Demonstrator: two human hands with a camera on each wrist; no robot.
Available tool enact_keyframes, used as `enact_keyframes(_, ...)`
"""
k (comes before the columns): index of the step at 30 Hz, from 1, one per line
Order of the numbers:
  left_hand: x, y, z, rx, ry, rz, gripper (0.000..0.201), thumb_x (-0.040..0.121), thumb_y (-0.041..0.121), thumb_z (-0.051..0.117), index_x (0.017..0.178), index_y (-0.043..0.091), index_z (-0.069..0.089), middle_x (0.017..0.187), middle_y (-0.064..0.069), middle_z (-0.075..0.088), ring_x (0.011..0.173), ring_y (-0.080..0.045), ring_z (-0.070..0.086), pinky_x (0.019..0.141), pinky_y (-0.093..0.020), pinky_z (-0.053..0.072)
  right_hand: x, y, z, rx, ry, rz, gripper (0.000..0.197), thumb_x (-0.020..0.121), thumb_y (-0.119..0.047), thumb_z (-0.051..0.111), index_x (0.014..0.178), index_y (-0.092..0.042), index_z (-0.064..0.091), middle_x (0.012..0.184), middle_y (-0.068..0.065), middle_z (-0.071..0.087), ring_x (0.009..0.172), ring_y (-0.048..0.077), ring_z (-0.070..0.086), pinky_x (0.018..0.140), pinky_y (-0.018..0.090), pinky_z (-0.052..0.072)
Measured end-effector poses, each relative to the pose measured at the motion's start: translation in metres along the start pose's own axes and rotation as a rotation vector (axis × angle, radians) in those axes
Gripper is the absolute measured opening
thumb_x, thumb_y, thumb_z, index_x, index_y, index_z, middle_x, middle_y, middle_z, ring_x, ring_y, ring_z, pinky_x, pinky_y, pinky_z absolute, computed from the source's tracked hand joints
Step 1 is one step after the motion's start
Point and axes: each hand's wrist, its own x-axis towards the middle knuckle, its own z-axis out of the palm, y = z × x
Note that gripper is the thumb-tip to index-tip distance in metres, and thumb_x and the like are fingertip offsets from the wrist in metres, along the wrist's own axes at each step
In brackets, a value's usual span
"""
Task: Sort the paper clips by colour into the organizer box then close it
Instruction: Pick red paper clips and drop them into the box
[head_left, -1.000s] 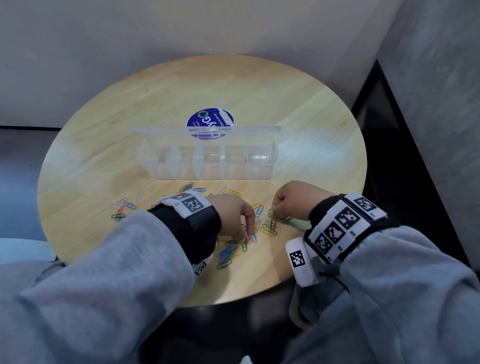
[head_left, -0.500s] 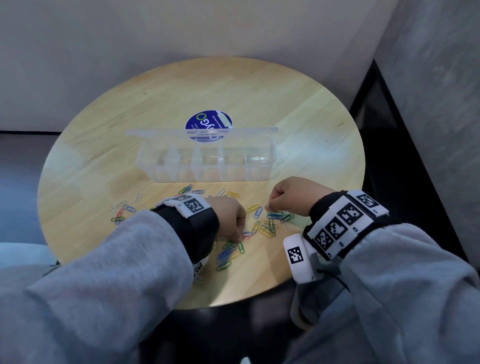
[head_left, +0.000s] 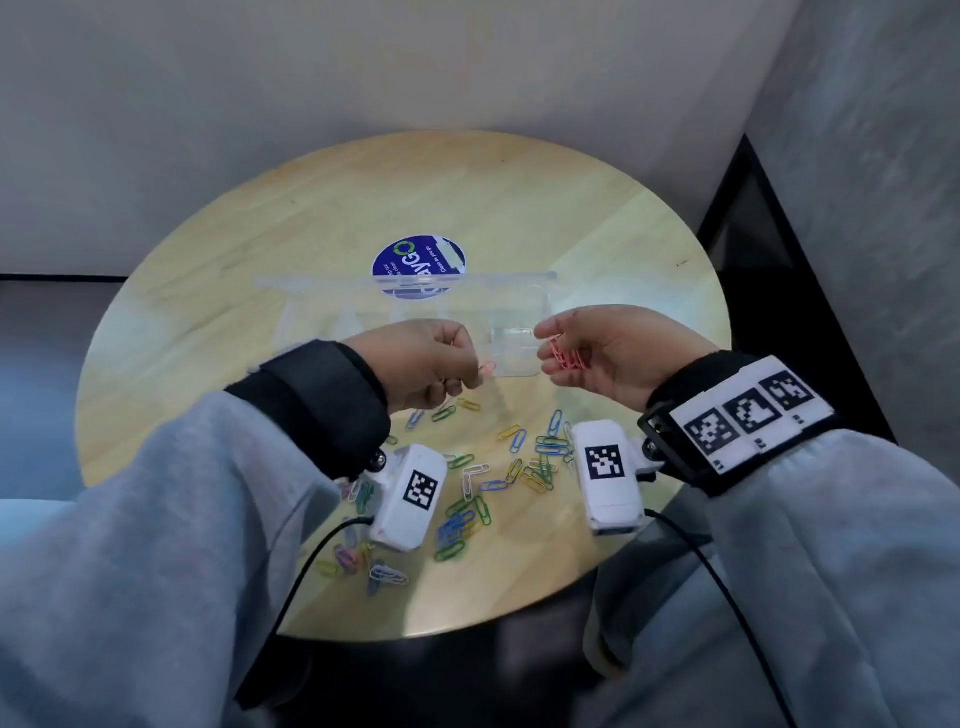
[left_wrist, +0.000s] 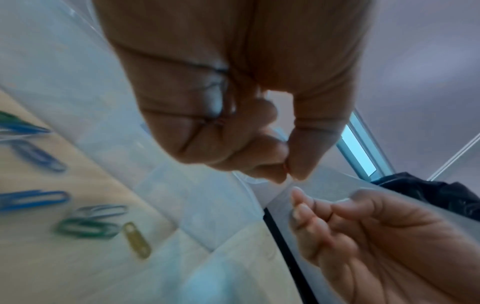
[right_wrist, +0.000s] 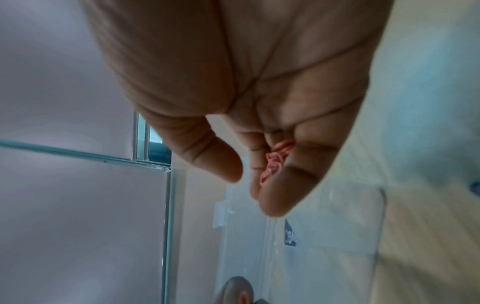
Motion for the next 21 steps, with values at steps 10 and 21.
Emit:
enact_keyframes(10,0.026,0.035,0.003,-0.28,0.046,-0.015,0.026,0.092,-0.005,0.04,0.085,0.009,0.061,0.072,-0.004,0.048,0.047,-0.006,0.051,0.04,-0.009,0.043,0.024,-0.004,0.003,0.409,0.057,-0.06,0.031,0.084,0.011,0.028,0.106,0.005,0.05,0.097,0.021,0.05,0.079,0.025,0.056,0.061,0.02,0.055)
enact_keyframes(21,0.04,0.032,0.022,-0.512,0.125,0.005,0.035,0.093,-0.005,0.04,0.128,-0.001,0.047,0.098,-0.01,0.054,0.088,-0.016,0.055,0.077,-0.021,0.049,0.026,-0.002,0.007,0.388,0.085,-0.079,0.044,0.089,0.009,0.031,0.132,0.011,0.041,0.146,0.029,0.033,0.138,0.037,0.034,0.106,0.032,0.039)
